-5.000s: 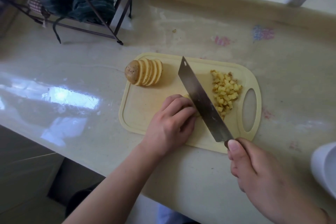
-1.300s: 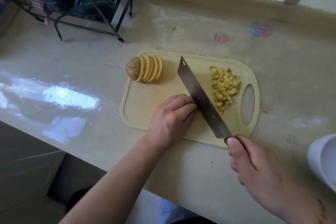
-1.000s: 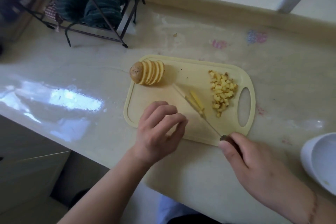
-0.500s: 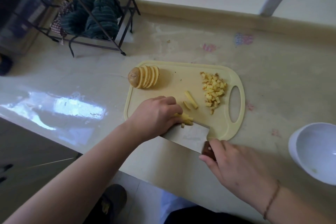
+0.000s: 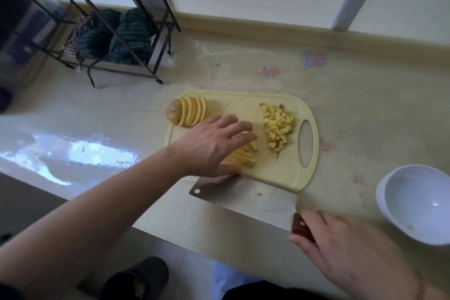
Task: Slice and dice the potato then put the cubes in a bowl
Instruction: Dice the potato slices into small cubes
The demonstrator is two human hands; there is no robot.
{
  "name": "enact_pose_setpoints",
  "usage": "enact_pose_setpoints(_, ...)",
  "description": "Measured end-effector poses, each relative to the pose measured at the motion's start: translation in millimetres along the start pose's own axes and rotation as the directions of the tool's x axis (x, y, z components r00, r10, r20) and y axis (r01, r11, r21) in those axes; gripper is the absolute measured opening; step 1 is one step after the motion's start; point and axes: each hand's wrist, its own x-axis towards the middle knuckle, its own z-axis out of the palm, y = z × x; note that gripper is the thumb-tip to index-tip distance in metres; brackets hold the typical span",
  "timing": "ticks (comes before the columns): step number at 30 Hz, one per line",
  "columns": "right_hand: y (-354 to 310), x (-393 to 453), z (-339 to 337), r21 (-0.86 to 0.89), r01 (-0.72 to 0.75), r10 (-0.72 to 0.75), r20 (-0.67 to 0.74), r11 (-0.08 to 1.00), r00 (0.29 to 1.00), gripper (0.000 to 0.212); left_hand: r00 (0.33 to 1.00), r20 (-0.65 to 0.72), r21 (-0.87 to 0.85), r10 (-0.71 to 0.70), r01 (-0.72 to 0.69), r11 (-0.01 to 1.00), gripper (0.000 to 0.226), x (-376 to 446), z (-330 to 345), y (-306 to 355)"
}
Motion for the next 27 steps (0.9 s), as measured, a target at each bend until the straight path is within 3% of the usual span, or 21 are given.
enact_pose_setpoints(3,12.4,-14.0,-0.2,0.008,0.04,-0.04,0.029,0.999,0.999,0.069,0.993,0.073,0.023,0.089,-0.091,0.996,0.068,8.2,3.8,-10.1)
enact_pose_setpoints(6,23.9,-31.4,6.1,-0.001,0.041,-0.041,0.026,0.999,0.999,0.071,0.991,0.009,-0.014,0.134,-0.134,0.991,0.051,5.9,12.3,-12.8)
enact_pose_setpoints(11,34.9,-52.4,5.6,-0.095,-0.001,-0.007,-0.078,0.995,0.997,0.055,0.991,-0.102,-0.136,-0.082,0.068,0.988,0.046,-11.5,25.7,1.1)
enact_pose_setpoints(15,32.6,-45.7,-10.5,0.04,-0.049,0.053,-0.085,0.998,0.995,0.061,0.957,-0.076,-0.263,-0.281,0.252,0.931,0.05,-20.6,28.8,15.7)
enact_pose_setpoints(19,32.0,-26.0,-24.0,0.052,-0.014,0.015,-0.026,0.999,1.0,0.052,0.962,-0.15,-0.358,-0.229,0.163,0.919,0.036,-20.4,-0.2,11.1)
enact_pose_setpoints(22,33.0,-14.1,-31.8,0.073,-0.062,0.063,-0.004,0.995,0.998,0.054,0.993,-0.072,-0.191,-0.097,0.082,0.978,0.053,-11.7,-28.4,12.4)
enact_pose_setpoints(27,44.9,-4.9,-47.4,0.019,-0.099,0.099,0.003,0.995,0.995,0.046,0.977,-0.11,-0.012,-0.184,0.184,0.983,0.056,-2.7,-61.9,-11.0)
